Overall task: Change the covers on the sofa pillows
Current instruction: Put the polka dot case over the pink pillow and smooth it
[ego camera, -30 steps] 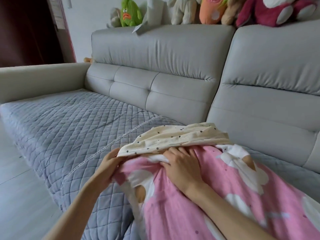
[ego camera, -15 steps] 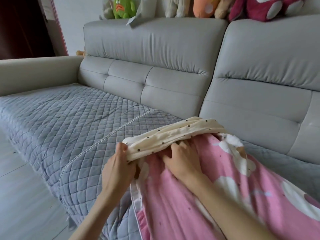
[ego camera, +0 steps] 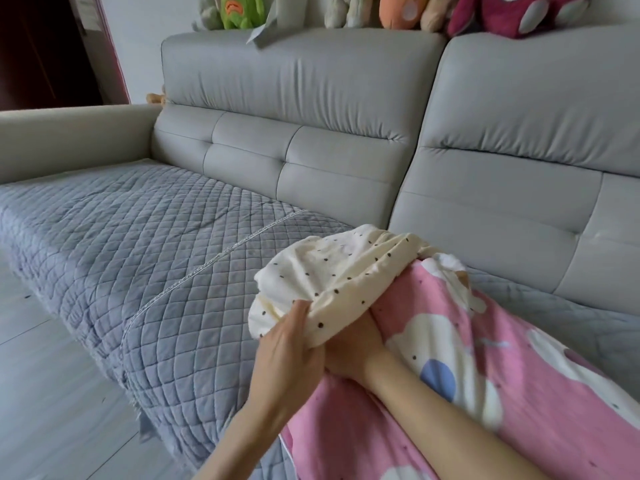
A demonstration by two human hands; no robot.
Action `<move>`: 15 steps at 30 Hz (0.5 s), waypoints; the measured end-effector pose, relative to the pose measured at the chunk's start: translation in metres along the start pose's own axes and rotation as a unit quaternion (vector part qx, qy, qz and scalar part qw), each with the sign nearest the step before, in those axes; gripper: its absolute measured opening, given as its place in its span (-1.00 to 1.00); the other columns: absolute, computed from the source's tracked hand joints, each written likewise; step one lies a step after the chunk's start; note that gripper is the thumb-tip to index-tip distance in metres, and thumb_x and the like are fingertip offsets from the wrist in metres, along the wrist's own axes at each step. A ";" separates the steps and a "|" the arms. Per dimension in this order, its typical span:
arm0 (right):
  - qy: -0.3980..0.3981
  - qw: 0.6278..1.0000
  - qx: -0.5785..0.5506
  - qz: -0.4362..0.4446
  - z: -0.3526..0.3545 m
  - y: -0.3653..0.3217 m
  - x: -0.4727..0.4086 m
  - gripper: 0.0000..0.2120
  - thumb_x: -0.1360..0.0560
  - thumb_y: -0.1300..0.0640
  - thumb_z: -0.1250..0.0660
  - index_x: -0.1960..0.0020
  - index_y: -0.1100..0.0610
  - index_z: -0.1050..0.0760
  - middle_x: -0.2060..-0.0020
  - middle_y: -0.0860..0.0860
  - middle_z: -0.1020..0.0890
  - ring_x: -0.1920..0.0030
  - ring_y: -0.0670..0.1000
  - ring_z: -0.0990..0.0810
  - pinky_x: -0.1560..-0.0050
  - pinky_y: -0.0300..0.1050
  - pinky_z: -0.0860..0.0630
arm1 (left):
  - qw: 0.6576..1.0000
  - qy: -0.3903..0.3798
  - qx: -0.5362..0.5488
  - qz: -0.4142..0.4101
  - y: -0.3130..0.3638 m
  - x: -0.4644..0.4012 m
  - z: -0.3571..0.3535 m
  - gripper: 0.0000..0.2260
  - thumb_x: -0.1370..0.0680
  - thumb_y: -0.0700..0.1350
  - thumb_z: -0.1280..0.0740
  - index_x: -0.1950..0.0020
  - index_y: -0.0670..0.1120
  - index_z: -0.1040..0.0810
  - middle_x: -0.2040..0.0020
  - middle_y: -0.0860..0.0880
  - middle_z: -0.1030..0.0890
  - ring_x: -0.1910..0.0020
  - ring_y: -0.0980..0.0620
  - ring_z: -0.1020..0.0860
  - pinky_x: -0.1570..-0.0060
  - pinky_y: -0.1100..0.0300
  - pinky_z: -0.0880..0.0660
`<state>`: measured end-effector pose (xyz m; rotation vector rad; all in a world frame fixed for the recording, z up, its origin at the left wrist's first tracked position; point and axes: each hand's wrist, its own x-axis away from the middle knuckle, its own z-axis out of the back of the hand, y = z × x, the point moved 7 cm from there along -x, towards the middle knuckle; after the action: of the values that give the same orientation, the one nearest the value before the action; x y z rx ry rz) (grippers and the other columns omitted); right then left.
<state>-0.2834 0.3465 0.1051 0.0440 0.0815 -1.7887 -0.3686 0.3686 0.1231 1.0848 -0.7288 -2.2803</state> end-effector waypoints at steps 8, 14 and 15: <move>0.059 0.997 0.031 0.048 0.005 -0.002 0.017 -0.46 -0.36 -0.17 -0.09 -0.24 -0.02 -0.53 -0.16 0.02 -0.61 -0.15 0.16 -0.57 -0.16 0.19 -0.45 | 0.990 0.004 -0.096 0.106 -0.036 -0.045 0.021 -0.72 -0.38 -0.39 -0.26 -0.06 -0.21 -0.45 0.05 -0.17 -0.55 0.05 -0.21 -0.49 0.24 0.17 -0.21; 0.075 0.997 -0.024 0.023 0.002 0.000 0.004 -0.35 -0.44 -0.24 0.07 -0.39 0.05 -0.37 -0.27 0.07 -0.52 -0.34 0.17 -0.39 -0.36 0.21 -0.17 | 0.965 -0.108 -0.202 0.129 -0.033 -0.099 0.021 -0.87 -0.45 -0.12 -0.38 0.09 -0.16 -0.51 0.16 -0.13 -0.56 0.09 -0.18 -0.55 0.25 0.14 -0.34; 0.078 0.996 -0.036 0.011 0.008 0.001 -0.002 -0.34 -0.45 -0.24 0.12 -0.41 0.04 -0.32 -0.25 0.09 -0.51 -0.34 0.18 -0.36 -0.37 0.19 -0.11 | 0.961 -0.093 -0.235 0.116 -0.029 -0.104 0.028 -0.92 -0.44 -0.18 -0.36 0.11 -0.15 -0.51 0.19 -0.13 -0.54 0.10 -0.20 -0.54 0.28 0.13 -0.33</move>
<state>-0.2821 0.3474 0.1131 0.1326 0.2571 -1.7563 -0.3403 0.4637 0.1748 0.5404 -0.3287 -2.2073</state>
